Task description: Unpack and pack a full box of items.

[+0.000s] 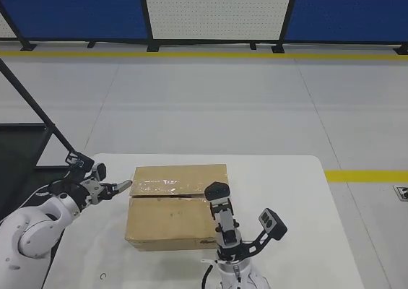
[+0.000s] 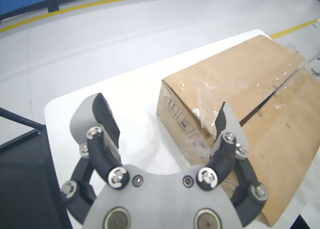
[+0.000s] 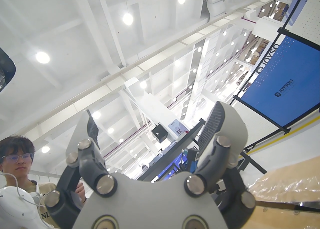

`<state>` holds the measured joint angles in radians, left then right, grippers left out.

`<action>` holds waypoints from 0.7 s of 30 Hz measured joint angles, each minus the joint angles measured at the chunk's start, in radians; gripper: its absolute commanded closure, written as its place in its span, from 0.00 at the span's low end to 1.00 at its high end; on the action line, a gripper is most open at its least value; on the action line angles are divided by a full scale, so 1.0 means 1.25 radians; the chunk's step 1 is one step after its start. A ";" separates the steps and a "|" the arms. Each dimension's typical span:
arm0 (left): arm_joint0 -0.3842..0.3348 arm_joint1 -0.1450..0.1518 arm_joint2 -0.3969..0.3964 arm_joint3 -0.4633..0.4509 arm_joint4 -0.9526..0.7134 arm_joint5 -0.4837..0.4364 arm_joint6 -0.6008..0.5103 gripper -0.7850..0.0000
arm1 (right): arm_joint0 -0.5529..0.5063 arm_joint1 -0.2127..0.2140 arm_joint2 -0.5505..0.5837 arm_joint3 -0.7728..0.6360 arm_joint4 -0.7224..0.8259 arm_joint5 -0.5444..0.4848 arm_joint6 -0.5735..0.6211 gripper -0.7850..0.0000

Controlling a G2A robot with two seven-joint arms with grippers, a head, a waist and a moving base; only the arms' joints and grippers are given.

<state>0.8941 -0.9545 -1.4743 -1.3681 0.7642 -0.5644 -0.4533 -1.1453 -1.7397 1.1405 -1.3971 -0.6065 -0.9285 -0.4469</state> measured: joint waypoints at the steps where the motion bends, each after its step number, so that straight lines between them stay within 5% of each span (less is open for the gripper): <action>1: -0.002 0.000 -0.003 0.007 -0.019 -0.001 -0.005 0.00 | 0.001 0.000 0.000 0.001 0.000 0.000 -0.001 0.00; 13: -0.052 0.002 -0.013 0.146 -0.313 -0.046 -0.142 0.00 | 0.010 0.000 -0.004 0.010 0.006 0.005 -0.001 0.00; 21: -0.088 -0.001 0.011 0.292 -0.684 -0.143 -0.379 0.00 | 0.018 0.000 -0.008 0.017 0.009 0.013 -0.002 0.00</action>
<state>0.7837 -0.9560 -1.4603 -1.0037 -0.0904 -0.7431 -0.9272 -1.1233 -1.7401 1.1304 -1.3759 -0.5956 -0.9124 -0.4491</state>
